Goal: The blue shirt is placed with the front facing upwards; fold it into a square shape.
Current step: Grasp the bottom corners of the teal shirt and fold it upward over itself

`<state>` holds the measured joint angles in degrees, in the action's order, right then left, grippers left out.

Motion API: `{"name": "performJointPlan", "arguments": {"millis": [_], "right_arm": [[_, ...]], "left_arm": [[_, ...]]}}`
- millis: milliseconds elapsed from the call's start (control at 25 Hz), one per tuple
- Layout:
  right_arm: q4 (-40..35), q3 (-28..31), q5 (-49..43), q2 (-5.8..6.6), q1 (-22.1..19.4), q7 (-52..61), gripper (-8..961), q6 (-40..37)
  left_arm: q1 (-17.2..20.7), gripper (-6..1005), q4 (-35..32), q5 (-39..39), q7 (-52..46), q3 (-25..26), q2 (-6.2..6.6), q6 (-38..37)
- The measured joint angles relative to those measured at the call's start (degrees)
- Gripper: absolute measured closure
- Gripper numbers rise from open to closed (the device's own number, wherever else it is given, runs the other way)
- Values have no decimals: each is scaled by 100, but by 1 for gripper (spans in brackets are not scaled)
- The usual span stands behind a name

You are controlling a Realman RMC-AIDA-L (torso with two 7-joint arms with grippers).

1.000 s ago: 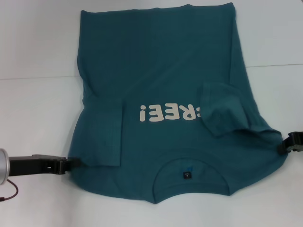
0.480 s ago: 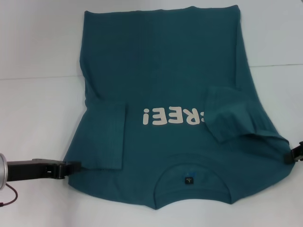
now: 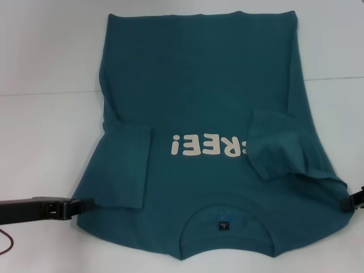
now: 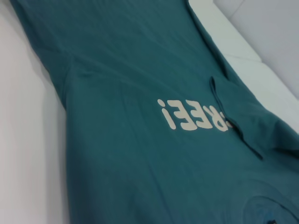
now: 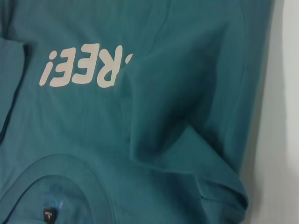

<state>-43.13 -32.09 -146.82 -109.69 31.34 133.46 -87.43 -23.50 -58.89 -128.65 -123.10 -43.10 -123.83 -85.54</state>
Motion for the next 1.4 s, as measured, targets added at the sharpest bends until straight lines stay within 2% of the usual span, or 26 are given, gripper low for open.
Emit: {"name": "performJointPlan", "arguments": {"millis": [360, 640, 760, 880, 1200, 1400], "right_arm": [[-78, 143, 88, 1, 4, -103, 896, -158], [-114, 111, 87, 1, 53, -80, 893, -207], [-114, 109, 87, 1, 80, -56, 892, -213], [-116, 110, 86, 5, 94, -52, 892, -235], [-129, 138, 83, -2, 115, -70, 889, -297], [-133, 149, 84, -1, 118, -101, 888, -320]], "left_arm": [[77, 949, -55, -129, -78, 80, -14, 335], [116, 933, -139, -457, -574, -564, -58, 892], [100, 735, -187, -672, -779, -771, -66, 966], [116, 613, -385, -901, -1095, -1063, -79, 1091], [110, 298, -345, -933, -1219, -1149, -80, 1108], [78, 287, -324, -999, -1293, -1206, -79, 1112]]}}
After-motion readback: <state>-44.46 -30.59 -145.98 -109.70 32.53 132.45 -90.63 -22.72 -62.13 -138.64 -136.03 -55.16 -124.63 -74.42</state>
